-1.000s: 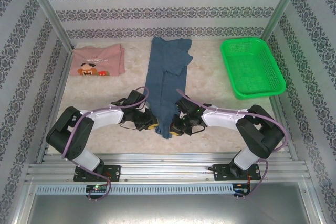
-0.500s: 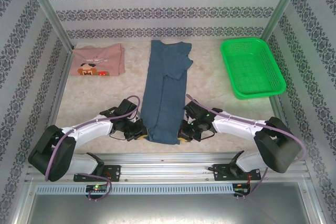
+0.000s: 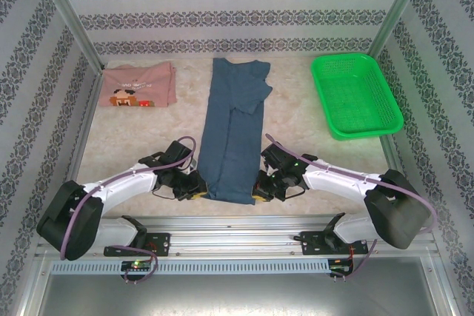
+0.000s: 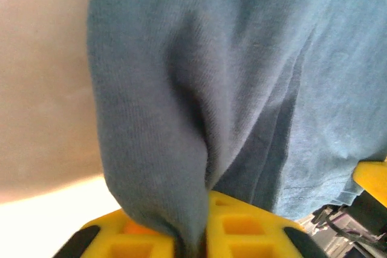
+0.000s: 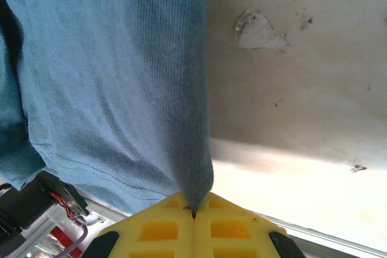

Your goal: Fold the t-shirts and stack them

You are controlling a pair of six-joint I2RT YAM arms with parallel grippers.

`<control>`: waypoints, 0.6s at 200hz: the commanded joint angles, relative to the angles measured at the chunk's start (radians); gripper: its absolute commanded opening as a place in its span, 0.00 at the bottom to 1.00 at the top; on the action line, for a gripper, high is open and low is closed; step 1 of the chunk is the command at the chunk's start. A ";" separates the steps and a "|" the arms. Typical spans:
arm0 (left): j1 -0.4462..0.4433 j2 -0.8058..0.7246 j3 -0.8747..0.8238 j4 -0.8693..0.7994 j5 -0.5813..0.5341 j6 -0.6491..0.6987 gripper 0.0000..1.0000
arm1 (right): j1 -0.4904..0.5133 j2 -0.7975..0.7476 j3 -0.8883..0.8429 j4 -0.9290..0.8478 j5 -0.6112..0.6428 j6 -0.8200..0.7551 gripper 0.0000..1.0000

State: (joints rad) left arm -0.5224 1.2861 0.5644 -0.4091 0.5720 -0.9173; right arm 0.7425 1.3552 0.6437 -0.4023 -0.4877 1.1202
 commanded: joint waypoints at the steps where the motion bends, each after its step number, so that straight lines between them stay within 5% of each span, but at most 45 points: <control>1: -0.006 -0.003 -0.021 -0.027 -0.014 0.018 0.33 | 0.009 0.015 -0.006 -0.026 0.006 0.001 0.00; 20: -0.006 -0.044 -0.028 -0.055 -0.050 0.008 0.44 | 0.008 0.016 -0.007 -0.020 0.006 0.001 0.00; 56: -0.006 -0.051 -0.046 -0.022 -0.057 -0.013 0.46 | 0.008 0.025 -0.007 -0.012 0.002 0.004 0.00; 120: -0.007 -0.010 -0.055 -0.002 -0.022 -0.014 0.31 | 0.008 0.036 -0.004 -0.008 -0.003 0.001 0.00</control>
State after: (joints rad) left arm -0.5224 1.2583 0.5209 -0.4263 0.5354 -0.9245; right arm 0.7425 1.3792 0.6437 -0.4038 -0.4881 1.1202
